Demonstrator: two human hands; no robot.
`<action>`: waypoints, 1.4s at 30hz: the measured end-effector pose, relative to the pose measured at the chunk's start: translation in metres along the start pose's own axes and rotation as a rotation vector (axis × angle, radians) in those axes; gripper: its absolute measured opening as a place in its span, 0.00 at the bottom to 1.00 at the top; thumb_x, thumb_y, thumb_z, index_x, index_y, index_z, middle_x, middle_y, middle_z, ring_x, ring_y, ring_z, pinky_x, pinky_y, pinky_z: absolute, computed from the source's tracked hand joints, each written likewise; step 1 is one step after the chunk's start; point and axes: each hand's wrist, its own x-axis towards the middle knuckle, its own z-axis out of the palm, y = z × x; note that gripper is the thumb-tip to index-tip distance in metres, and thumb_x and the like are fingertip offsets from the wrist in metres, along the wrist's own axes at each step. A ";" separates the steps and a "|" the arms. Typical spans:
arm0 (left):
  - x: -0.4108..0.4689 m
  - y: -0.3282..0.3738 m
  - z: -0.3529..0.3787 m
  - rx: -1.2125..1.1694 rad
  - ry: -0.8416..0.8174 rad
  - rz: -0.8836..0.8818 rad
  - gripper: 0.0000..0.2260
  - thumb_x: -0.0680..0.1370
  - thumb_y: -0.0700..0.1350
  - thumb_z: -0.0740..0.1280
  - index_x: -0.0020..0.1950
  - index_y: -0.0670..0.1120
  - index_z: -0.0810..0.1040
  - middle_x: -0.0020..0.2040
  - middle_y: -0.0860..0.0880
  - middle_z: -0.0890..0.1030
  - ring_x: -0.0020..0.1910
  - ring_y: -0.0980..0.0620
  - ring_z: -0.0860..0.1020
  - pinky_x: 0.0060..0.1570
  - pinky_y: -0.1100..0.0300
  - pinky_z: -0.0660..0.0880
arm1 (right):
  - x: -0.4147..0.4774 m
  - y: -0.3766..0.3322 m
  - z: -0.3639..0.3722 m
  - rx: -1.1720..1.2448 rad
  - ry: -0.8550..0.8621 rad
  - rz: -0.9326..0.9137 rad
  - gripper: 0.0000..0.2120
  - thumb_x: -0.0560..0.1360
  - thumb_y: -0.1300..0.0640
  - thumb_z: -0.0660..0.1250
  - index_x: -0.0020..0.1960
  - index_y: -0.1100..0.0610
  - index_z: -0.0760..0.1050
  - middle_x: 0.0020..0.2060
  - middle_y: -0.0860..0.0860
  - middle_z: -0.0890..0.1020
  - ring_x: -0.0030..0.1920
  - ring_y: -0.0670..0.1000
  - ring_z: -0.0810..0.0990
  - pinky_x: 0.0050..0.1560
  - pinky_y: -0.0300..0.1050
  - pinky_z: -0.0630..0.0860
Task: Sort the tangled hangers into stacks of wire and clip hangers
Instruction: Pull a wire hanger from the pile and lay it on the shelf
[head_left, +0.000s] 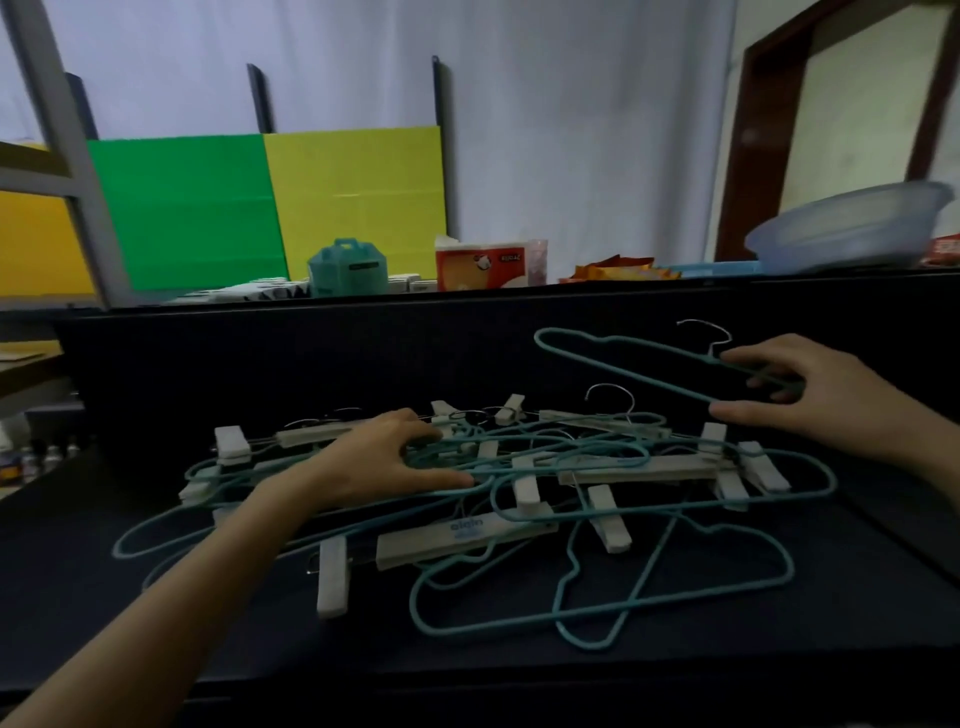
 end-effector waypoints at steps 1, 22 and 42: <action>0.001 -0.001 0.000 -0.009 0.026 0.018 0.43 0.59 0.76 0.60 0.67 0.52 0.70 0.58 0.55 0.70 0.58 0.54 0.71 0.57 0.62 0.67 | -0.004 0.000 -0.001 -0.008 0.006 0.007 0.35 0.55 0.33 0.70 0.59 0.46 0.74 0.51 0.37 0.73 0.48 0.39 0.76 0.42 0.32 0.70; 0.044 0.126 0.013 0.196 0.457 0.374 0.45 0.59 0.78 0.54 0.65 0.49 0.71 0.56 0.53 0.74 0.57 0.54 0.71 0.48 0.59 0.70 | -0.091 0.043 -0.086 -0.136 0.183 0.109 0.37 0.59 0.35 0.67 0.64 0.50 0.71 0.55 0.42 0.71 0.54 0.43 0.74 0.55 0.39 0.67; 0.107 0.455 0.181 0.050 0.272 0.565 0.47 0.57 0.79 0.52 0.64 0.49 0.71 0.56 0.53 0.74 0.57 0.54 0.71 0.50 0.58 0.71 | -0.248 0.248 -0.279 -0.307 0.189 0.350 0.34 0.57 0.30 0.66 0.60 0.43 0.72 0.52 0.39 0.71 0.51 0.37 0.71 0.50 0.34 0.65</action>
